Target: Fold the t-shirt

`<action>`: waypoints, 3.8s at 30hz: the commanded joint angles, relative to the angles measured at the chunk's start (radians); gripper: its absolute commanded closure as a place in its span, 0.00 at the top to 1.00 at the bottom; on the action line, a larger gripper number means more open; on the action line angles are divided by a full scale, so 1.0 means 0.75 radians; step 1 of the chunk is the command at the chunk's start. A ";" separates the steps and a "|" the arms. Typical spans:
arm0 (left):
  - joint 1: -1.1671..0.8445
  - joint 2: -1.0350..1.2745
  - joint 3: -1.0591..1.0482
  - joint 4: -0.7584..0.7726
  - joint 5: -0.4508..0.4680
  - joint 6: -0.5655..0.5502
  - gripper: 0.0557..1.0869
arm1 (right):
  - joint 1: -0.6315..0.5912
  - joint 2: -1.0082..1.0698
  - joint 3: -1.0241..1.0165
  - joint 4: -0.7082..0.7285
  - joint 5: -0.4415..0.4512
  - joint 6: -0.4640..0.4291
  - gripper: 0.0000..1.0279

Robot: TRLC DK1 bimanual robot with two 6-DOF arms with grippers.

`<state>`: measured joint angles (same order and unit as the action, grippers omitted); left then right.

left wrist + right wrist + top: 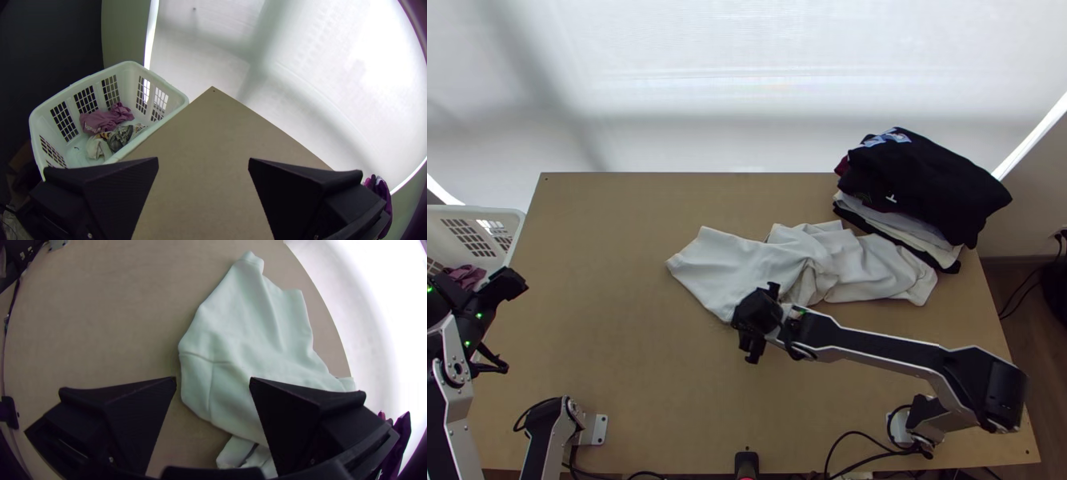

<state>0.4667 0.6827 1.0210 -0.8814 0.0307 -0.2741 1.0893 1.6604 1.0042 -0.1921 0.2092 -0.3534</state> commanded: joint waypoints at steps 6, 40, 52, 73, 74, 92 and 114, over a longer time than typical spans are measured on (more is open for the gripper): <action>0.016 0.045 0.079 0.022 0.006 -0.025 0.96 | -0.037 0.126 0.160 0.021 -0.009 -0.040 0.76; -0.001 0.045 0.117 -0.013 0.008 -0.025 0.96 | -0.084 0.042 0.318 0.025 0.030 0.187 0.03; -0.426 0.092 0.107 0.061 0.008 -0.146 0.96 | -0.088 -0.279 0.625 -0.018 0.228 0.214 0.03; -1.181 0.775 0.175 0.584 0.008 -0.040 0.96 | -0.274 -0.639 0.723 -0.010 0.302 0.154 0.03; -1.195 0.828 0.195 0.609 0.008 -0.042 0.96 | -0.282 -0.647 0.717 -0.014 0.308 0.154 0.03; -1.406 1.626 0.641 0.695 0.198 -0.091 0.96 | -0.358 -0.659 0.643 -0.016 0.353 0.154 0.03; -1.164 1.606 0.764 0.809 0.121 -0.262 0.04 | -0.422 -0.639 0.723 0.009 0.355 0.154 0.03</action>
<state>-0.4351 1.9682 1.5448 -0.2890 0.1432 -0.4301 0.7933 1.1988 1.4876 -0.2218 0.4610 -0.2180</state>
